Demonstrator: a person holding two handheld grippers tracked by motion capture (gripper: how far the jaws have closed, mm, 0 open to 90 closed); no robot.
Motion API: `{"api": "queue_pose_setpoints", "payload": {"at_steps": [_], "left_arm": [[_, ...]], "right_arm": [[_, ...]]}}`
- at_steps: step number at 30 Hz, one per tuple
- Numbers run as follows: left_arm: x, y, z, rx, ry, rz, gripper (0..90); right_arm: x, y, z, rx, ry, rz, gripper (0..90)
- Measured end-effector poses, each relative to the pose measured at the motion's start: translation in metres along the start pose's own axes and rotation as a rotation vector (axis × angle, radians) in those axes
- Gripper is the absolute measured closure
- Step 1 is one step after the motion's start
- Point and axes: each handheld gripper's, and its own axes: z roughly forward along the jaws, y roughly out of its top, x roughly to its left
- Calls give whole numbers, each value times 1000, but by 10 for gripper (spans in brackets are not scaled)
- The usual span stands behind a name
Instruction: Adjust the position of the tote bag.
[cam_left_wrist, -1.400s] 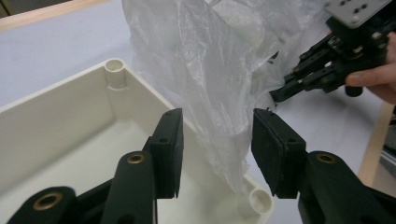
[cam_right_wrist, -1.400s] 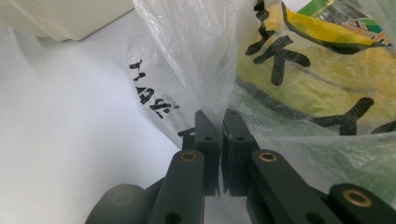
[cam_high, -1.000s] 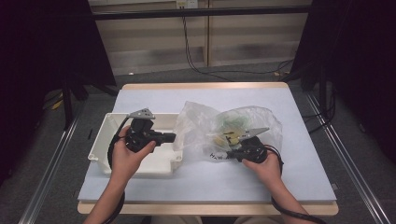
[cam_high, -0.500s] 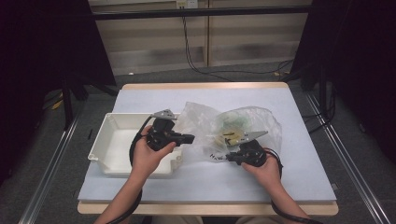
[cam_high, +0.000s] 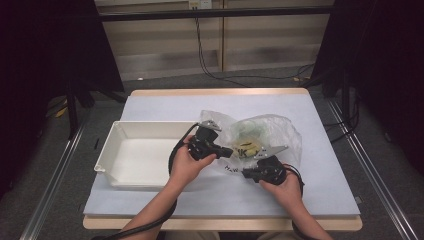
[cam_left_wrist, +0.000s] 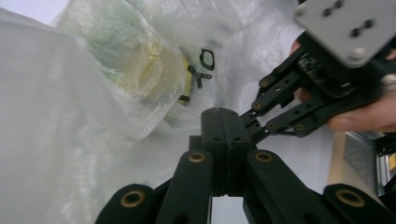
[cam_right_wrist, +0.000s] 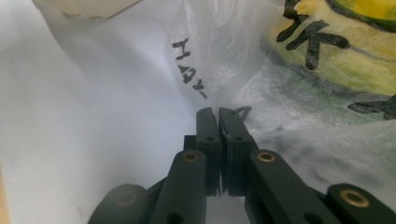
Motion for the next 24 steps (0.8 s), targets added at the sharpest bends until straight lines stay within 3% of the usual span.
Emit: {"api": "queue_pose_setpoints", "payload": {"at_steps": [2,3,6,7,8,12,14,18,19,20,21,22,24], "left_arm": [[1,0,7,5,2,5,900],[1,1,9,16,37,10,900],[4,3,13,26,42,18,889],[4,4,14,23,75,23,890],[6,4,15,7,46,21,891],[10,7,17,8,57,10,890],[12,8,15,23,56,9,900],[12,6,14,3,46,-10,900],[12,6,13,8,46,-4,900],[12,7,12,18,48,2,900],[10,7,13,-7,46,-15,900],[11,7,12,-3,39,-10,900],[11,7,9,3,49,-18,900]], "right_arm": [[1,-2,0,-7,13,-5,900],[2,-3,-1,2,13,-6,900],[4,-4,-2,5,14,-21,900],[5,-4,-2,6,22,-21,900],[5,-5,-2,6,31,-31,900],[9,-6,-3,26,67,-52,900],[10,-7,-5,26,63,-55,878],[8,-2,-13,-24,1,-36,736],[6,-1,-14,-39,2,-32,683],[4,2,-16,-66,-20,-25,538],[3,4,-17,-75,-45,-10,480],[0,8,-18,-87,-56,-11,484],[-5,14,-19,-109,-92,-11,347]]}}
